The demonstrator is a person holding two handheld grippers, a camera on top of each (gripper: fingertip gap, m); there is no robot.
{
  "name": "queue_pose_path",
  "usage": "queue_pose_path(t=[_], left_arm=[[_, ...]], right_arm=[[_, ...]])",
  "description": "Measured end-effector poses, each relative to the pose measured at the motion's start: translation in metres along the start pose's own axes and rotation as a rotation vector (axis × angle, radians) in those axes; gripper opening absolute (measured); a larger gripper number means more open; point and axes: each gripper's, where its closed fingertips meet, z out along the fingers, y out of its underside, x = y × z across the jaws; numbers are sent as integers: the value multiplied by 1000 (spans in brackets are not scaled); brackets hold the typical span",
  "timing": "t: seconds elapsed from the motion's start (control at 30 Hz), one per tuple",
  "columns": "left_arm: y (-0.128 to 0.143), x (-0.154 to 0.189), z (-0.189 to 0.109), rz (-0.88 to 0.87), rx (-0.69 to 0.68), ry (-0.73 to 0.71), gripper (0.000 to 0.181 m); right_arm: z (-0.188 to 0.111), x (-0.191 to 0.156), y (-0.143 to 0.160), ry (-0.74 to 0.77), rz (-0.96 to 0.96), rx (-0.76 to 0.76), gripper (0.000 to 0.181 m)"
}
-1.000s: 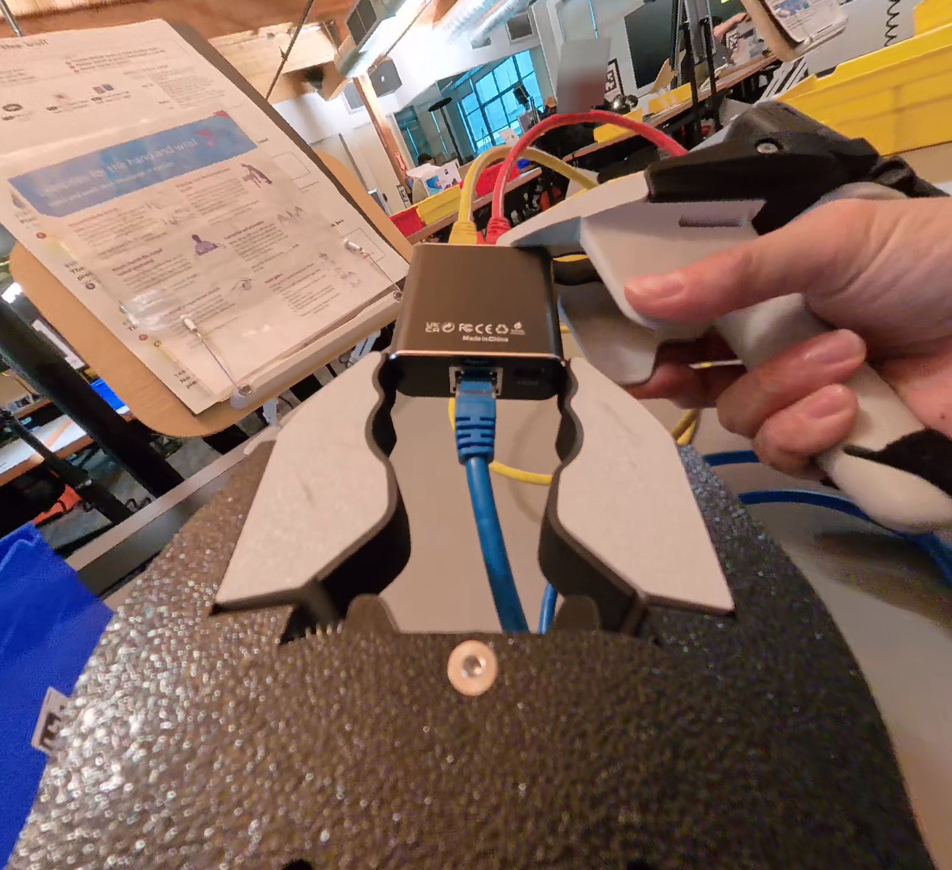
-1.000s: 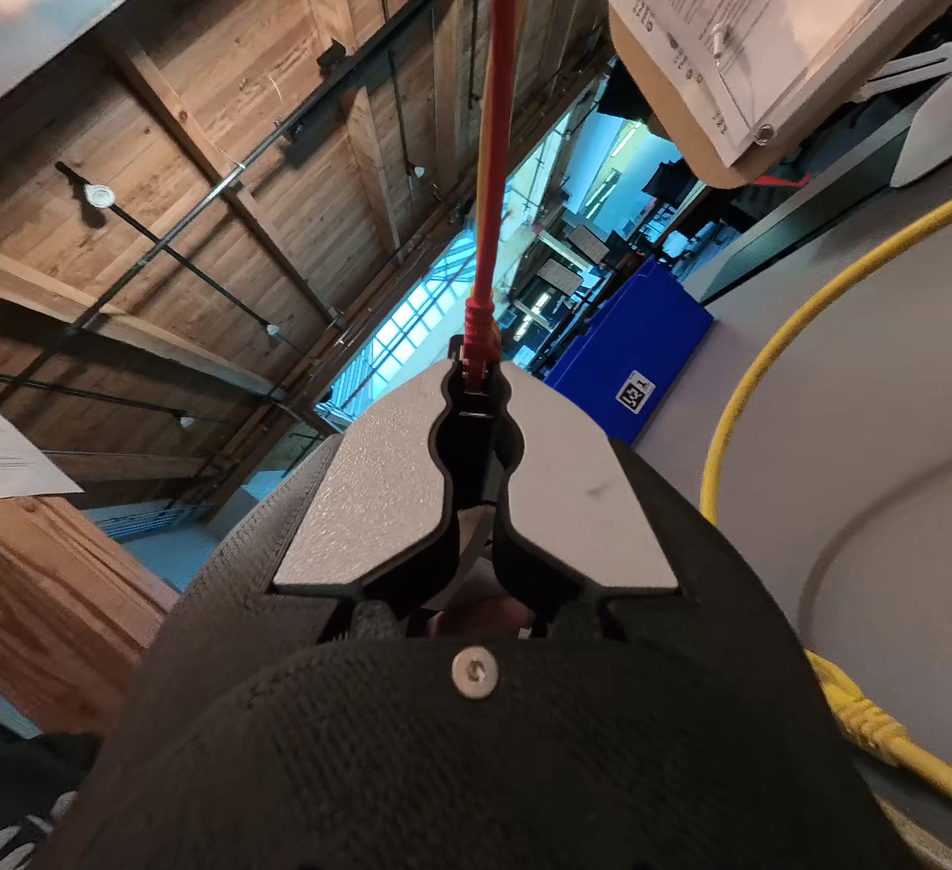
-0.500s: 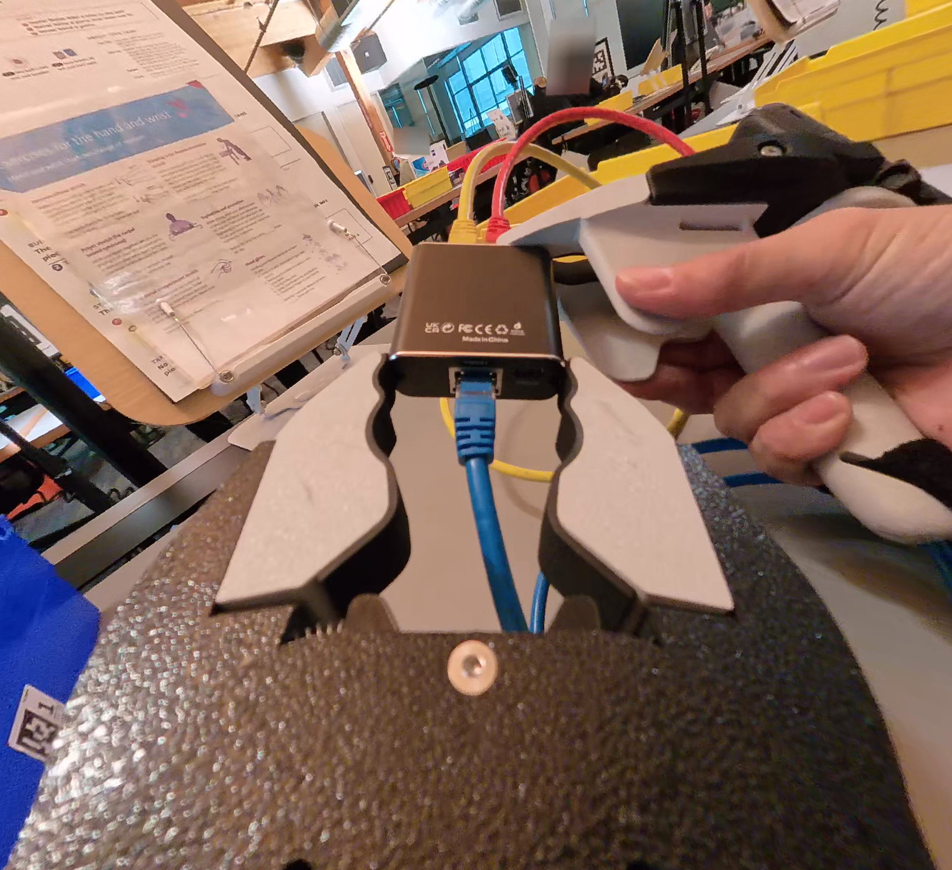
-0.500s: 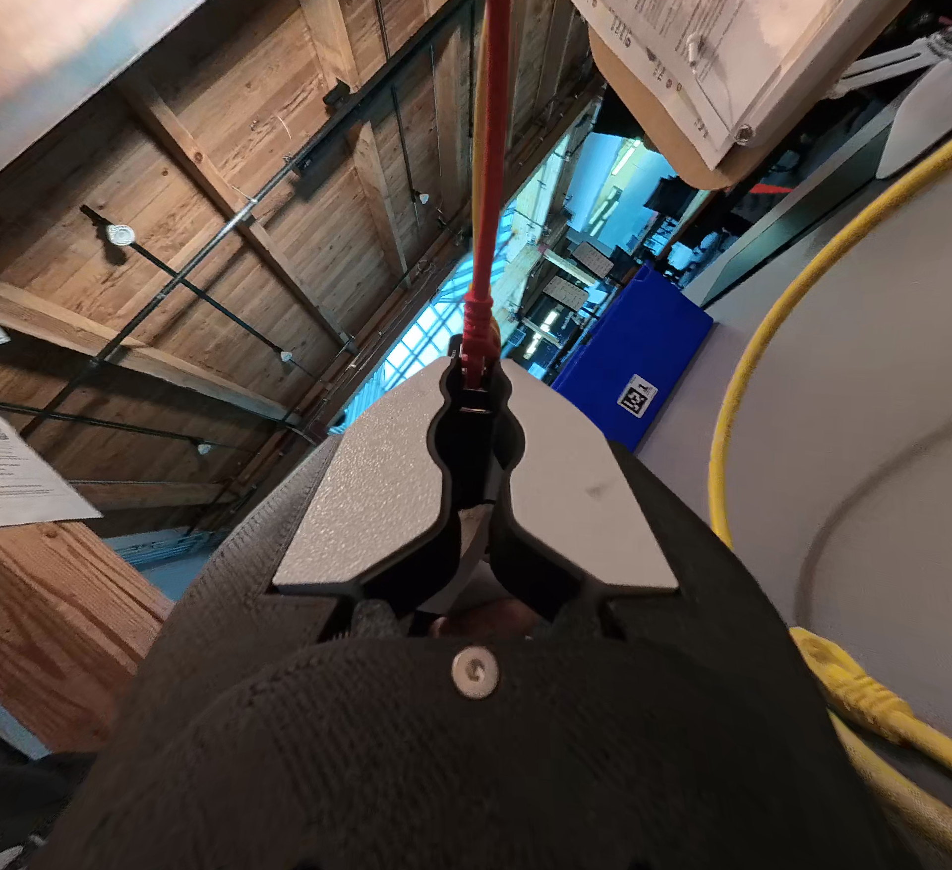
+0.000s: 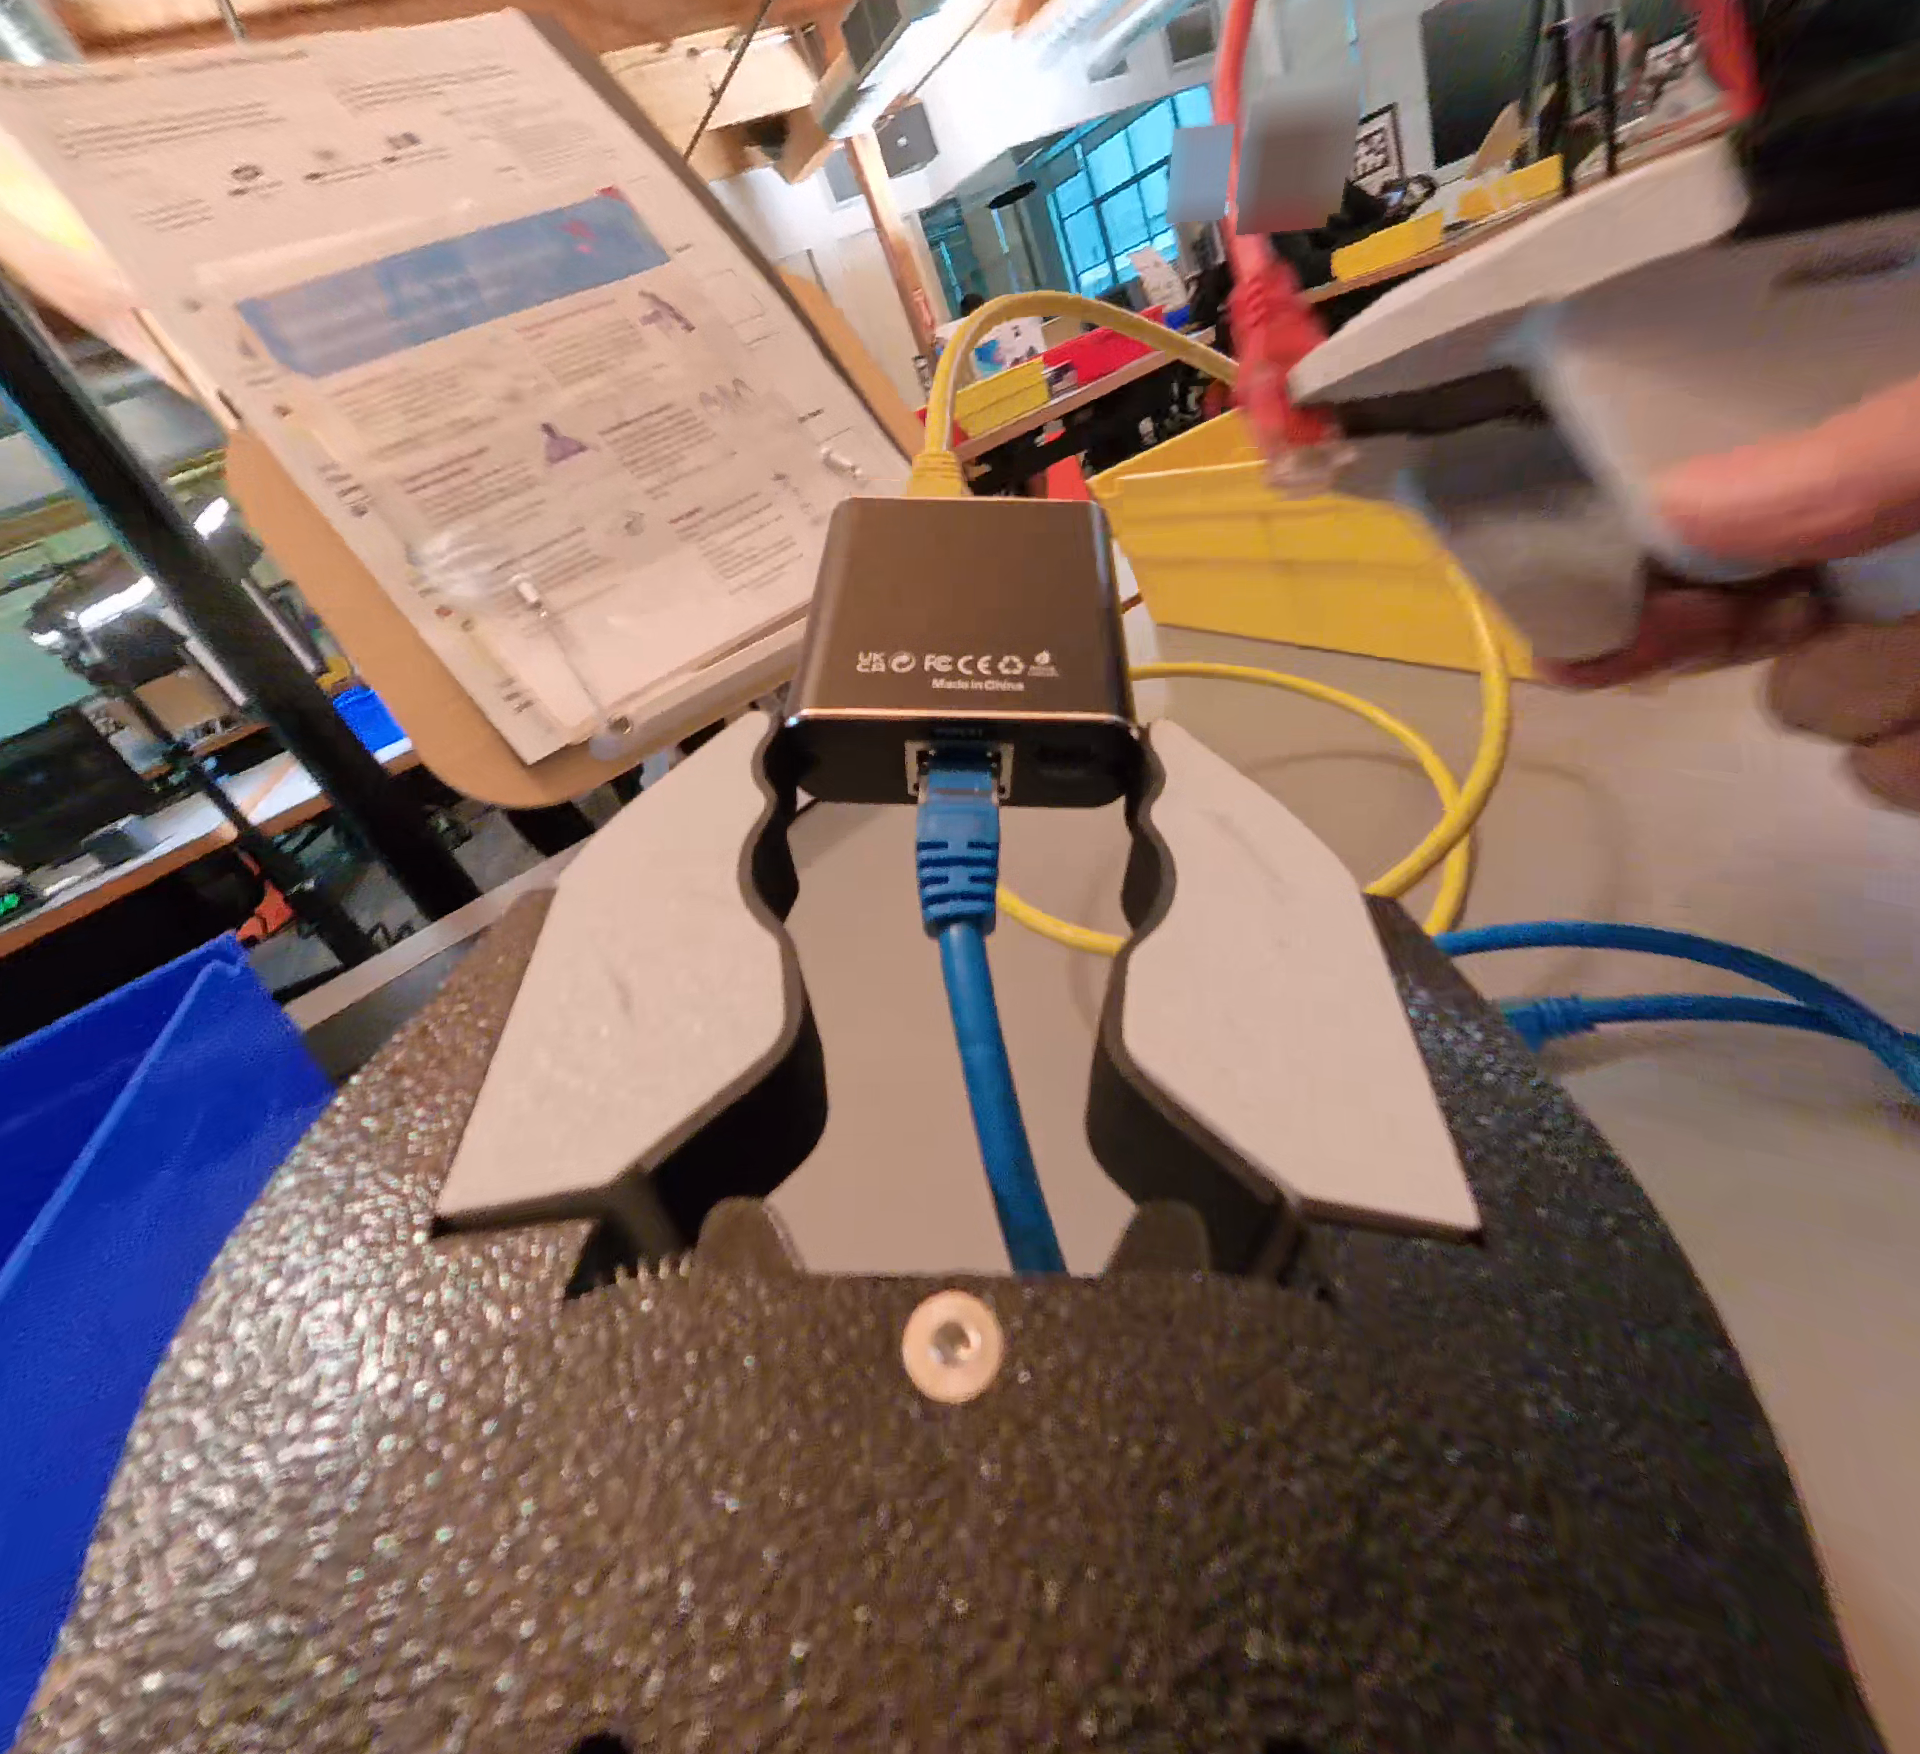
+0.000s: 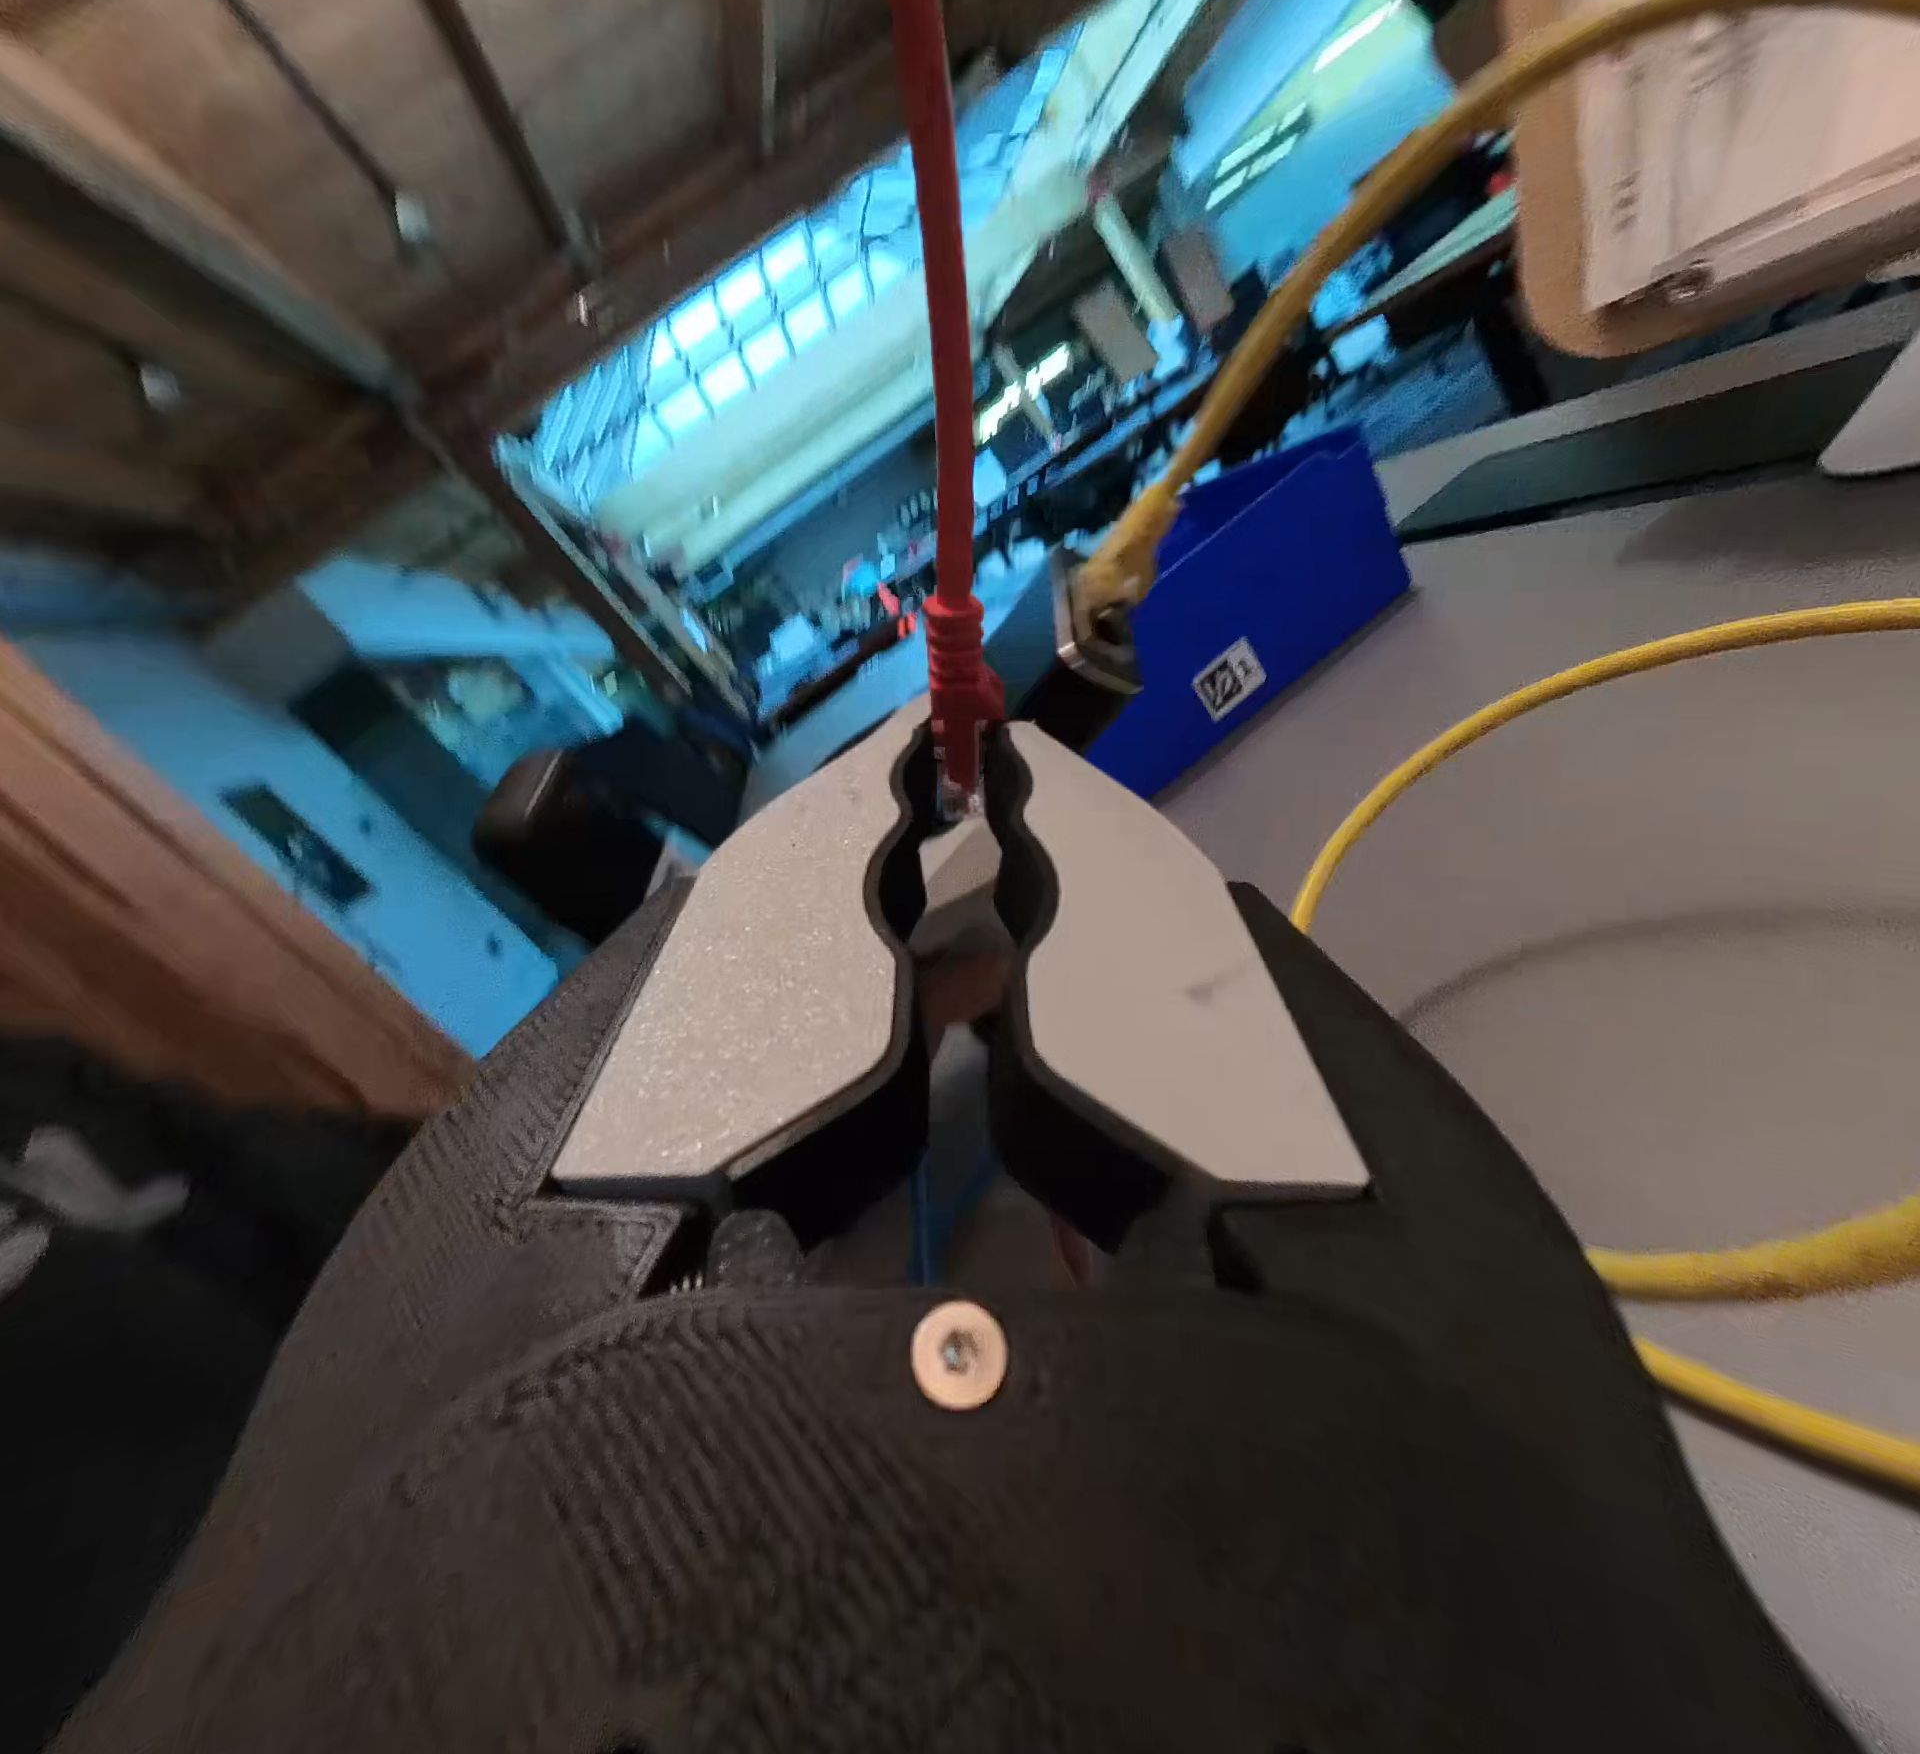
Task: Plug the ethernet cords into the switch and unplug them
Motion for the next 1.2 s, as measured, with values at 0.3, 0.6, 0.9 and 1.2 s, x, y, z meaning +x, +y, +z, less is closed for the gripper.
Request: queue_pose_path(t=[0.3,0.6,0.9,1.2], left_arm=[[14,-16,0,-91,-54,-25,61],[18,-10,2,-85,-73,14,61],[20,-10,3,-99,-82,24,61],[20,-10,3,-92,-80,26,61]], right_arm=[[-92,35,-57,316,-257,-352,10],[-222,167,-63,758,10,-820,10],[-257,199,-55,902,17,-1085,10],[-235,210,-34,788,157,-951,12]])
